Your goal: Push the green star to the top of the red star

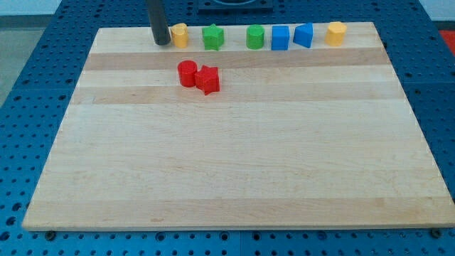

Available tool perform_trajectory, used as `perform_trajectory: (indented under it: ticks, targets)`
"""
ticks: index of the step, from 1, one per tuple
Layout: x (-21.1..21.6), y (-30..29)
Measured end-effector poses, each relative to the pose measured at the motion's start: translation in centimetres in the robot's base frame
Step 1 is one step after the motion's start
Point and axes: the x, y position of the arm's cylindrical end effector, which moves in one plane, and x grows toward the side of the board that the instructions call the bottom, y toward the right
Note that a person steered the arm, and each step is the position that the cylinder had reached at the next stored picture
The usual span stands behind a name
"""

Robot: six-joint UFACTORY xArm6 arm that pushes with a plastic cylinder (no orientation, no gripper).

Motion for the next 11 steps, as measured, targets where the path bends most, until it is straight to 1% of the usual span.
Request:
perform_trajectory:
  ticks: [1, 3, 4, 5, 6, 8, 9, 11]
  targets:
    - [-0.1, -0.1]
    - [-3.4, 3.5]
    - [-3.3, 9.9]
    - [-3.3, 11.6]
    - [-3.0, 11.6]
    - [-0.8, 11.2]
    - [-0.2, 9.6]
    - [3.4, 9.0]
